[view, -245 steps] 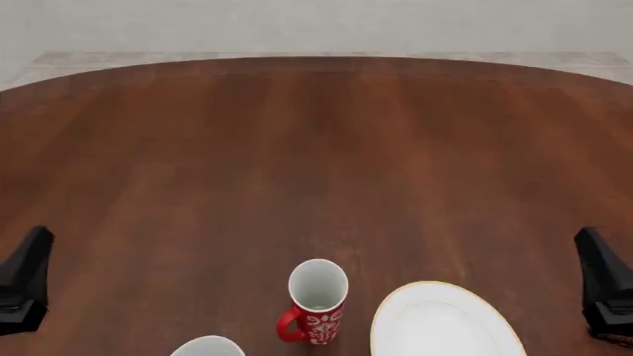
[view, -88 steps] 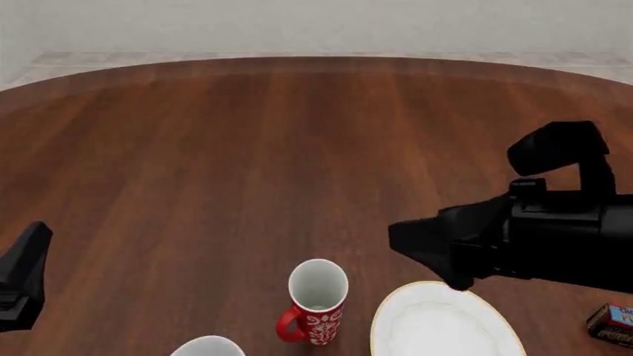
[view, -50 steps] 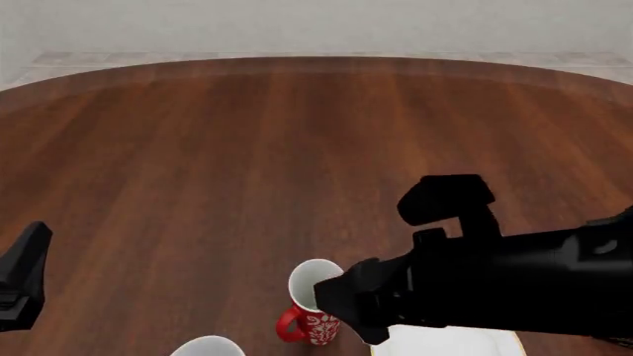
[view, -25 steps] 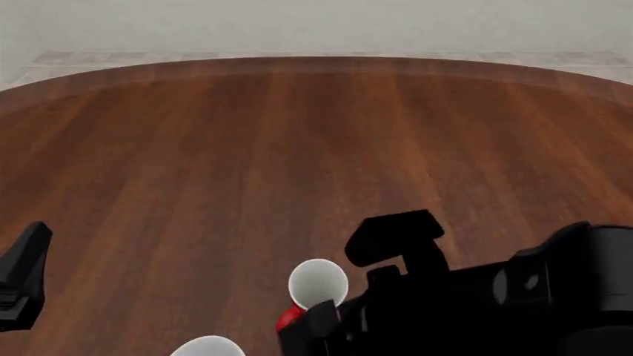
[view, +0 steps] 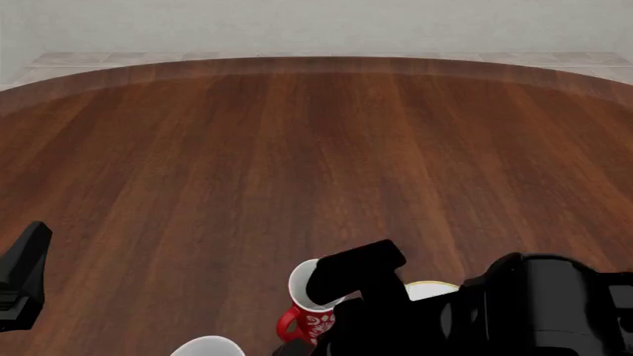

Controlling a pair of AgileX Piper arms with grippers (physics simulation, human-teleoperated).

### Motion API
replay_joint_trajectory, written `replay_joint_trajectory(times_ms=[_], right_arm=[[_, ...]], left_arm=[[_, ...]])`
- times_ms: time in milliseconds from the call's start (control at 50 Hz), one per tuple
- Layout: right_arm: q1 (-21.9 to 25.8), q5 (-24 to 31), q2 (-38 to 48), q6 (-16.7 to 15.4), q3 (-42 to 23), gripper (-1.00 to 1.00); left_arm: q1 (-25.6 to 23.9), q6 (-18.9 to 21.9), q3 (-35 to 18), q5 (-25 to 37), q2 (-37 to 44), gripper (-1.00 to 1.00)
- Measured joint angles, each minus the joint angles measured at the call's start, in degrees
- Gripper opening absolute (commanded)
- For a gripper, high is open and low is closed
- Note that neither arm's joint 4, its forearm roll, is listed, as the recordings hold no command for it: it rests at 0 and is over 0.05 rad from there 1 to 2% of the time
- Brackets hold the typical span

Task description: Put the white mug on the plate.

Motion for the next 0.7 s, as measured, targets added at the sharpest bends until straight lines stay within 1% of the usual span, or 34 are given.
replay_joint_trajectory(times_ms=[240,700], right_arm=[[2.76,-1.26,3.03,1.10,-0.51,1.00],[6.57,-3.08,8.13,2.80,-1.35,1.00]], left_arm=[[0.00,0.00,0.00,0.00,0.00,1.00],[0.00,0.00,0.00,0.01,-0.01,1.00]])
